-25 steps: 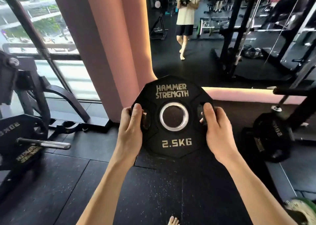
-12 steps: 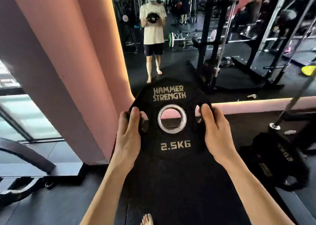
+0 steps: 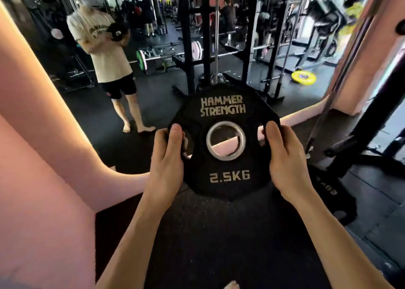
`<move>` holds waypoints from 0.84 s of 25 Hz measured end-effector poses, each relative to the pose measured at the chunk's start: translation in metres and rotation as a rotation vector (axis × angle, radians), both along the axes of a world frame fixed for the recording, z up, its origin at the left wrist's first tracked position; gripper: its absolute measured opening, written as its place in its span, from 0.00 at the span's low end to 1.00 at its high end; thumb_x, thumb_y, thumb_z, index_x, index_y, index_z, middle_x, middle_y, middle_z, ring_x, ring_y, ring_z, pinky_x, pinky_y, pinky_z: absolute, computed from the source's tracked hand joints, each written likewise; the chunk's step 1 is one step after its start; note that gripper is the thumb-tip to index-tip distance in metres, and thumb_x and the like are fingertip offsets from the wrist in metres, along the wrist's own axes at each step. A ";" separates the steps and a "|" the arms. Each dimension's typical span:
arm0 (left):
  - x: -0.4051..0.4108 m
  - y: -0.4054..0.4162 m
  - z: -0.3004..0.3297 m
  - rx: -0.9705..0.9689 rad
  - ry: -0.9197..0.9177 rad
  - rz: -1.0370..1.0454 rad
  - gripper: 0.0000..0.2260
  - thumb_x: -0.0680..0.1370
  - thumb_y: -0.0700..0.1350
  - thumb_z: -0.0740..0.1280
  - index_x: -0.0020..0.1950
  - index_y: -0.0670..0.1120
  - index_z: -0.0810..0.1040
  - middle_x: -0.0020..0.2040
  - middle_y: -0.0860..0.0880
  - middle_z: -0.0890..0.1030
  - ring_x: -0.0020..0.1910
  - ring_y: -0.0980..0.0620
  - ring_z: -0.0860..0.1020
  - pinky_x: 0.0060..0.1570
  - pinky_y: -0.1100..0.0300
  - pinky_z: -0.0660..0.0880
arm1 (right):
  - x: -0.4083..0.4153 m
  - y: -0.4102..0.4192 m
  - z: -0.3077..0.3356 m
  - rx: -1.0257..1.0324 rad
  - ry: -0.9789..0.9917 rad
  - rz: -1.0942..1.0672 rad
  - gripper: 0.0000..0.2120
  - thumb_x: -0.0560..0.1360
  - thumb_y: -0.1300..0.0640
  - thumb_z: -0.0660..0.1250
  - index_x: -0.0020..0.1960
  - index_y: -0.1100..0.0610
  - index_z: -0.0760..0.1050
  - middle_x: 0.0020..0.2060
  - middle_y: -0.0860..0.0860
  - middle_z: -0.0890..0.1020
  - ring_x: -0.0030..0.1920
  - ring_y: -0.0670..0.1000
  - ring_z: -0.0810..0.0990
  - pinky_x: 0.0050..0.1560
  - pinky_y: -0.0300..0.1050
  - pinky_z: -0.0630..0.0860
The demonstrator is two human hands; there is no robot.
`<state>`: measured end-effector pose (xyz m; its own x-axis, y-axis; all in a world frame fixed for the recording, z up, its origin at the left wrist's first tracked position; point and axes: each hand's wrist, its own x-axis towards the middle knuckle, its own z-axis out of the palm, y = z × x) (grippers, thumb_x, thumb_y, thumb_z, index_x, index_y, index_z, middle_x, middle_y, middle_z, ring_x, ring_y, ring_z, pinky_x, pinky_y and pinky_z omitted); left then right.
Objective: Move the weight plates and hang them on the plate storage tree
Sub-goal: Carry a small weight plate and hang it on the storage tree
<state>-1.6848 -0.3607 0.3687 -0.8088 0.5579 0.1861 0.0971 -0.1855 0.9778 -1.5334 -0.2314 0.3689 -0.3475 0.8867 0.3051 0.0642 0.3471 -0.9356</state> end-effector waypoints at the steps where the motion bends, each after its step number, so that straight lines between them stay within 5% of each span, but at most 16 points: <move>1: -0.013 0.025 0.002 0.018 0.023 -0.048 0.12 0.82 0.56 0.59 0.48 0.49 0.74 0.45 0.51 0.77 0.45 0.58 0.77 0.49 0.59 0.75 | -0.006 0.018 0.003 0.024 0.007 -0.049 0.14 0.82 0.47 0.56 0.43 0.53 0.73 0.37 0.46 0.78 0.36 0.34 0.76 0.38 0.28 0.69; 4: -0.040 0.103 0.012 0.041 0.030 -0.206 0.15 0.81 0.59 0.59 0.48 0.49 0.74 0.44 0.51 0.77 0.46 0.52 0.77 0.52 0.52 0.77 | -0.016 0.072 0.013 0.069 0.022 -0.208 0.16 0.81 0.44 0.56 0.44 0.54 0.74 0.37 0.47 0.79 0.38 0.39 0.76 0.43 0.40 0.72; 6: -0.049 0.156 0.026 0.063 0.074 -0.299 0.15 0.82 0.58 0.58 0.45 0.48 0.73 0.39 0.53 0.75 0.40 0.55 0.75 0.44 0.57 0.74 | -0.016 0.106 0.028 0.092 0.022 -0.310 0.17 0.81 0.42 0.56 0.45 0.53 0.74 0.39 0.49 0.79 0.42 0.47 0.78 0.45 0.47 0.73; 13: -0.053 0.316 0.082 0.188 0.159 -0.615 0.21 0.82 0.59 0.58 0.48 0.40 0.72 0.40 0.47 0.73 0.37 0.55 0.73 0.41 0.61 0.70 | 0.002 0.192 0.089 0.215 0.020 -0.626 0.18 0.80 0.42 0.56 0.47 0.55 0.73 0.40 0.51 0.80 0.43 0.49 0.78 0.45 0.46 0.74; 15: -0.045 0.352 0.105 0.256 0.130 -0.676 0.18 0.81 0.57 0.60 0.47 0.40 0.71 0.39 0.46 0.72 0.35 0.57 0.72 0.37 0.66 0.71 | 0.007 0.214 0.109 0.275 0.021 -0.715 0.17 0.80 0.43 0.56 0.46 0.56 0.73 0.38 0.50 0.79 0.40 0.43 0.77 0.42 0.38 0.72; 17: -0.041 0.388 0.126 0.327 0.116 -0.745 0.15 0.80 0.56 0.62 0.46 0.44 0.73 0.40 0.48 0.76 0.36 0.58 0.75 0.39 0.67 0.72 | 0.008 0.239 0.129 0.343 0.009 -0.797 0.17 0.80 0.43 0.56 0.43 0.56 0.72 0.34 0.49 0.77 0.33 0.39 0.74 0.34 0.32 0.69; 19: -0.042 0.421 0.148 0.370 0.093 -0.780 0.09 0.79 0.58 0.63 0.47 0.54 0.76 0.43 0.57 0.81 0.43 0.60 0.79 0.49 0.60 0.75 | 0.006 0.259 0.150 0.396 0.033 -0.848 0.18 0.78 0.41 0.56 0.43 0.54 0.72 0.33 0.47 0.77 0.31 0.38 0.73 0.33 0.33 0.68; 21: -0.042 0.458 0.183 0.440 0.132 -0.843 0.10 0.78 0.59 0.63 0.49 0.54 0.77 0.44 0.58 0.81 0.42 0.62 0.80 0.48 0.58 0.75 | 0.004 0.283 0.178 0.455 0.072 -0.907 0.19 0.78 0.39 0.55 0.44 0.54 0.73 0.33 0.46 0.78 0.32 0.38 0.74 0.34 0.35 0.69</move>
